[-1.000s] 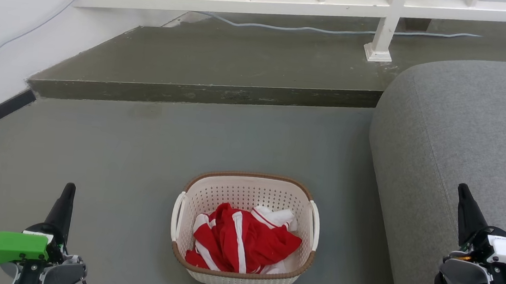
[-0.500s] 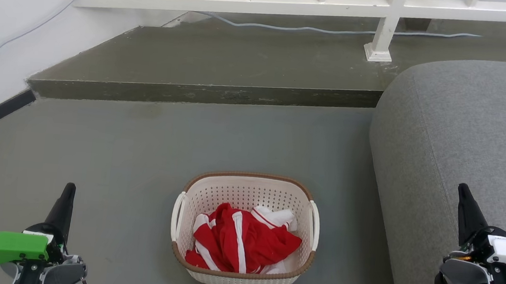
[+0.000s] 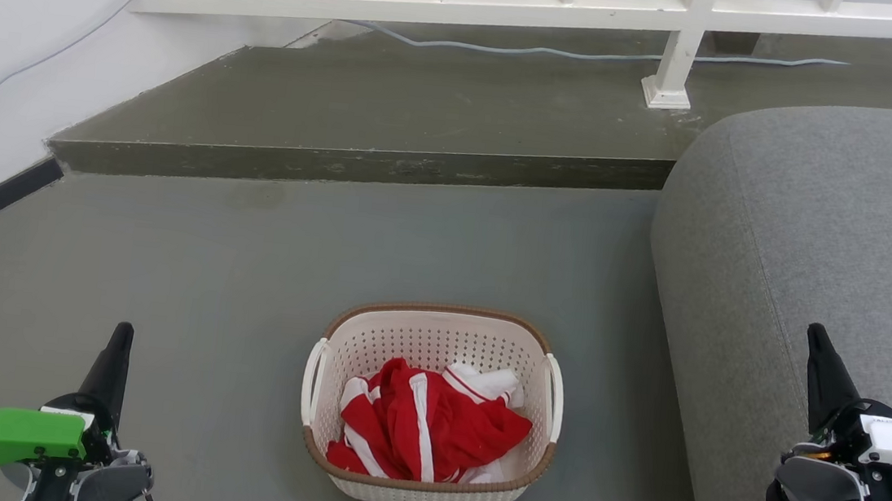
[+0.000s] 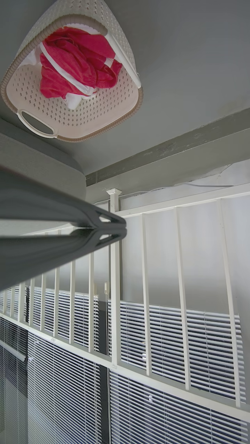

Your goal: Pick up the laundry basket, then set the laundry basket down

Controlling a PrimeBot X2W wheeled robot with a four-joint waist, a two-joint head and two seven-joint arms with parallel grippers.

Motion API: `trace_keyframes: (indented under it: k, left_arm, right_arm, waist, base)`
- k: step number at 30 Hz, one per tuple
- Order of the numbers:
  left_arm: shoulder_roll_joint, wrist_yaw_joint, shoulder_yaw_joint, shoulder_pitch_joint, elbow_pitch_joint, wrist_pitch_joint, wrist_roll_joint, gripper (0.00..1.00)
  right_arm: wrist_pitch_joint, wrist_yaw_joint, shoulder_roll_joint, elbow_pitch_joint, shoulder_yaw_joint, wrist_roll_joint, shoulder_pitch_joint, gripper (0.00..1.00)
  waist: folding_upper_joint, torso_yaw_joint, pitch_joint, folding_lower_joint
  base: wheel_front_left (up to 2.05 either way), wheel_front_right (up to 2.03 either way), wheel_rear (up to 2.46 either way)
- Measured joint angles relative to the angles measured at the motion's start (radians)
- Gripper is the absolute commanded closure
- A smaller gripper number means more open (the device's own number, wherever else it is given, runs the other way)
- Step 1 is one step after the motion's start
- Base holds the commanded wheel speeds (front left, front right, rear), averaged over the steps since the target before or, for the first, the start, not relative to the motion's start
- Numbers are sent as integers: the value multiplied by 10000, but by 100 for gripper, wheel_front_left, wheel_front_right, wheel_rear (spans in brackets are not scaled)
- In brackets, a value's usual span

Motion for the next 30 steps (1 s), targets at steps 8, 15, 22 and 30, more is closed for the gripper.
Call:
trace_keyframes:
  k: [8,15,22,30]
  left_arm:
    - [0,0,0,0,-6,0,0,100]
    - [0,0,-2,0,-10,-2,0,100]
    - [0,0,-4,0,-12,-2,-2,100]
    - [0,0,-4,0,-15,-2,-10,100]
  right_arm:
    - [0,0,0,0,-4,0,-1,100]
    - [0,0,0,2,-6,0,-2,100]
    - [0,0,0,2,-8,0,-3,100]
    - [0,0,0,2,-15,0,-4,100]
  waist:
    - [0,0,0,0]
    - [0,0,0,0]
    - [0,-1,0,0]
    - [0,-1,0,0]
  base:
    - [0,0,0]
    - [0,0,0]
    - [0,0,0]
    - [0,0,0]
